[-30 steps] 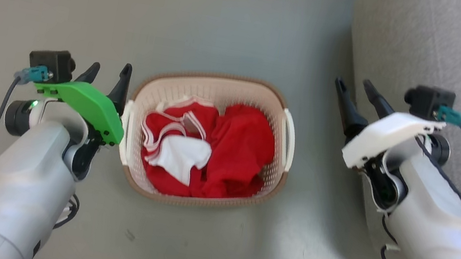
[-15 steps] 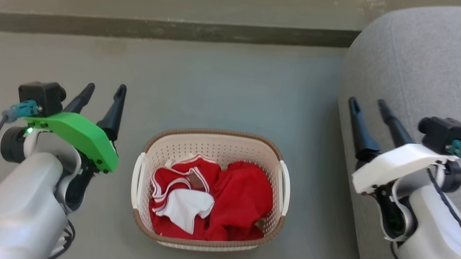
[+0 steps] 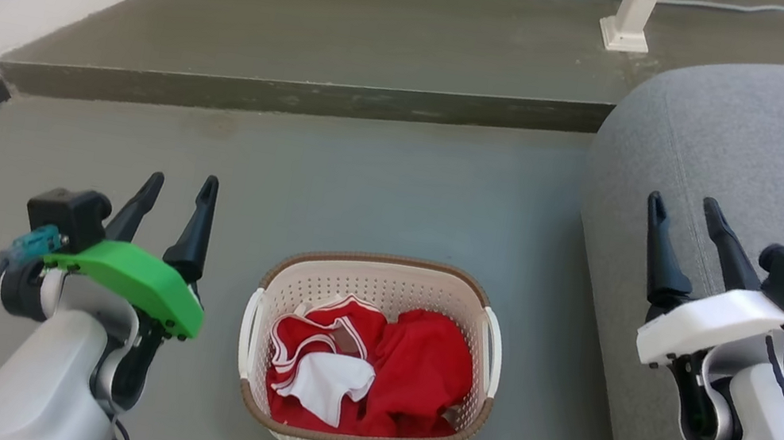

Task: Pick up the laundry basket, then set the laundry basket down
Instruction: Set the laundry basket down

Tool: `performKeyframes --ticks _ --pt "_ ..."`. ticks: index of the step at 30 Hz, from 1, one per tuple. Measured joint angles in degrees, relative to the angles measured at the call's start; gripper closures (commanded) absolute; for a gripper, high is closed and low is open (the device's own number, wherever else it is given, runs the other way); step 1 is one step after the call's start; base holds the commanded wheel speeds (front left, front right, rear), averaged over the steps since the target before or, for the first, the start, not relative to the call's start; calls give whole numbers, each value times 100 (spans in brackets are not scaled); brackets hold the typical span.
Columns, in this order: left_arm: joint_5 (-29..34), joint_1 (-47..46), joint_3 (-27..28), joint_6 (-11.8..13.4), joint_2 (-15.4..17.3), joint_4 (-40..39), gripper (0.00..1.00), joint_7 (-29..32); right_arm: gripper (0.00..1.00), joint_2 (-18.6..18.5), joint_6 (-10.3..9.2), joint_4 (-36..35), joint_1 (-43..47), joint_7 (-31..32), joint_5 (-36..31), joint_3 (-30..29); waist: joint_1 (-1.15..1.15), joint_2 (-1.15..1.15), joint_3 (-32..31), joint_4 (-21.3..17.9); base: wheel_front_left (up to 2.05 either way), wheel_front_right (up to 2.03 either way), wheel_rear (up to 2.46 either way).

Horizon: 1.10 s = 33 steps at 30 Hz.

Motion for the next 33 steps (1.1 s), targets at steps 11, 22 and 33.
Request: performKeyframes --ticks 11,22,33 --pt "448 702 422 186 3 -649 0 -1 0 35 -163 -524 567 0 -330 -229 0 0 -122 42 0 0 0" --pt "745 1121 577 212 -86 -1057 0 0 0 78 -164 -779 903 0 -482 -328 0 0 -165 38 0 0 0" --pt "945 1347 687 212 -145 -1365 0 -1 0 181 -157 -954 1055 0 -626 -424 0 0 -157 18 0 0 0"
